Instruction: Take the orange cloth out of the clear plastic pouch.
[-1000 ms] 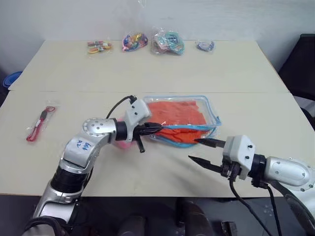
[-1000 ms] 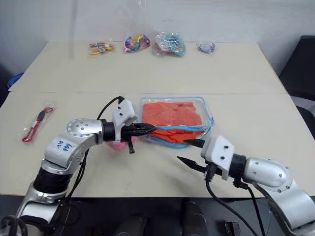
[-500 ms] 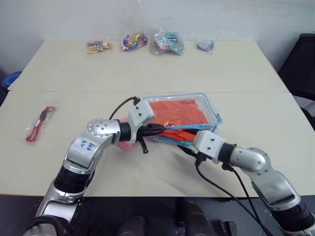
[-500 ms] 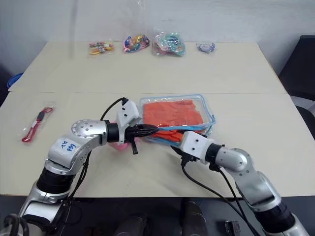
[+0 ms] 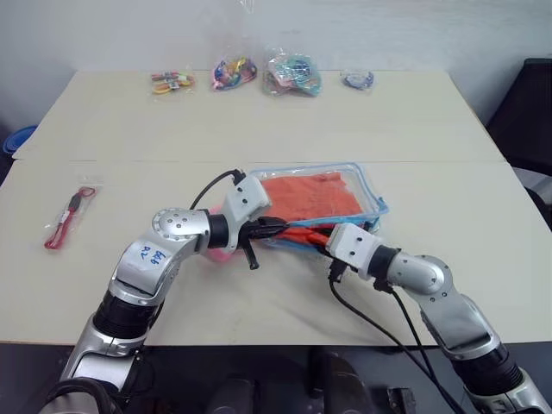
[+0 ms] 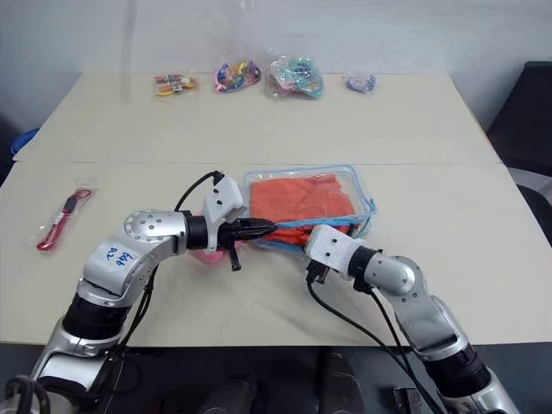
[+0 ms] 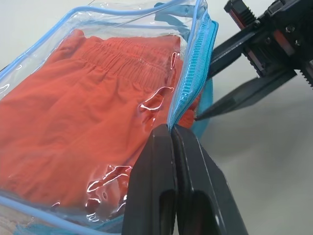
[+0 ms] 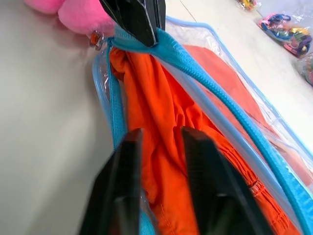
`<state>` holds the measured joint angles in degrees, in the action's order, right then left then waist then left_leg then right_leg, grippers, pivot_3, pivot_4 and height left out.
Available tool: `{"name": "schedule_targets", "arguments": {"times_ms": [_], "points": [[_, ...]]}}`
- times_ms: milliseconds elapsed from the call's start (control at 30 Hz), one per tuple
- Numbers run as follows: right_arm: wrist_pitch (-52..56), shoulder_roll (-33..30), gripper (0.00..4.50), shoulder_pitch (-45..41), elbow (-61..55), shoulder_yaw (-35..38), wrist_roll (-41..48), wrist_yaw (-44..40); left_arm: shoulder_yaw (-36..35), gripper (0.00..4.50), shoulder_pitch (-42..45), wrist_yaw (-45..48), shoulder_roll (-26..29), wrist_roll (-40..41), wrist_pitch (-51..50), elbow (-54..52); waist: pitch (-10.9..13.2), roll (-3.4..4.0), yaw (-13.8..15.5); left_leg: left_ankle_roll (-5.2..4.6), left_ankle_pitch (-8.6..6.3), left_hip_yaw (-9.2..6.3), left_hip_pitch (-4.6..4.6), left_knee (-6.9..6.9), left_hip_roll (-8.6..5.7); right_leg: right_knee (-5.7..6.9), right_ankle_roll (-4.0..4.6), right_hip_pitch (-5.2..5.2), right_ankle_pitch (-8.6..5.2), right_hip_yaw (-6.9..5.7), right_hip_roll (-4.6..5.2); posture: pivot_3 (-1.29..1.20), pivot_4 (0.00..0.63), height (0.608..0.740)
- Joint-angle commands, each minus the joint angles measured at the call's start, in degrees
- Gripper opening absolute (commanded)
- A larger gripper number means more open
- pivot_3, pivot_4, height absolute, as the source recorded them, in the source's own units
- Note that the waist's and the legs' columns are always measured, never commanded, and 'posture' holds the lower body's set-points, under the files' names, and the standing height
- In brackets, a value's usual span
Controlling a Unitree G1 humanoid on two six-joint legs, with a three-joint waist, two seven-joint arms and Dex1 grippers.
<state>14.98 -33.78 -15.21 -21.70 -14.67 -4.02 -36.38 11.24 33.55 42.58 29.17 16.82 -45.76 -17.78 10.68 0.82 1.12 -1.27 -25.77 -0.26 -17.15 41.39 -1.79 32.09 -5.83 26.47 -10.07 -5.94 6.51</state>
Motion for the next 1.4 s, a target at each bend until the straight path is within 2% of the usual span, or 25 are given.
{"name": "schedule_targets", "arguments": {"times_ms": [33, 200, 233, 300, 467, 1067, 1400], "points": [[-3.3, -0.23, 1.05, -1.5, 1.05, -0.65, -2.99, 0.44, -0.68, 0.0, 1.38, -0.26, -0.23, 0.47, 0.85, -1.6, 0.0, 0.0, -0.02, 0.0, 0.0, 0.0, 0.0, 0.0, 0.0, 0.0, 0.0, 0.0, 0.0, 0.0, 0.0, 0.0, 0.15, 0.74], [-5.21, 0.98, 1.05, -3.86, 4.2, -1.64, -4.98, 0.09, -0.9, 0.0, 2.02, -0.36, -0.43, 0.32, 1.2, -0.71, 0.0, 0.0, -0.08, 0.0, 0.0, 0.0, 0.0, 0.0, 0.0, 0.0, 0.0, 0.0, 0.0, 0.0, 0.0, 0.0, 0.15, 0.74], [-5.12, 1.59, 1.21, -4.5, 4.96, -1.64, -5.49, 0.58, -0.91, 0.0, 2.2, -0.36, -0.46, 0.2, 1.39, -0.37, 0.0, 0.0, -0.08, 0.0, 0.0, -0.01, -0.01, 0.0, 0.0, 0.0, 0.0, 0.01, 0.0, -0.01, 0.0, 0.0, 0.15, 0.74], [-5.63, 2.4, 1.56, -5.6, 6.16, -2.0, -6.68, 1.16, -0.88, 0.0, 2.47, -0.32, -0.46, 0.02, 1.78, 0.22, 0.0, 0.0, -0.11, 0.0, 0.0, -0.01, -0.01, 0.01, 0.0, 0.0, 0.0, 0.0, 0.0, -0.01, 0.0, 0.0, 0.15, 0.74], [-6.46, 3.32, 3.32, -5.71, 6.35, -2.04, -7.65, 0.77, -0.7, 0.0, 2.56, -0.34, -0.39, -0.13, 2.24, 0.5, 0.0, 0.0, -0.26, 0.0, 0.0, -0.02, -0.01, 0.0, 0.0, 0.0, 0.0, 0.01, 0.0, -0.01, 0.01, 0.0, 0.15, 0.74], [-7.33, 0.82, 3.32, -1.08, 3.69, 0.02, -8.57, 0.63, -0.53, 0.0, 1.15, -0.62, -0.19, 0.0, 2.28, -0.37, 0.0, 0.0, -0.47, 0.01, 0.0, -0.04, -0.02, 0.0, 0.0, 0.0, 0.0, 0.01, 0.0, -0.01, 0.01, 0.0, 0.15, 0.74], [-6.48, 1.73, 3.32, -2.12, 4.44, 0.92, -8.47, 0.82, -0.23, 0.0, 1.16, -0.39, -0.21, 0.03, 2.44, -0.54, 0.0, 0.0, -1.08, 0.02, 0.0, -0.06, -0.02, -0.02, 0.02, 0.0, 0.0, 0.01, 0.0, -0.02, 0.01, 0.0, 0.15, 0.74]]}}
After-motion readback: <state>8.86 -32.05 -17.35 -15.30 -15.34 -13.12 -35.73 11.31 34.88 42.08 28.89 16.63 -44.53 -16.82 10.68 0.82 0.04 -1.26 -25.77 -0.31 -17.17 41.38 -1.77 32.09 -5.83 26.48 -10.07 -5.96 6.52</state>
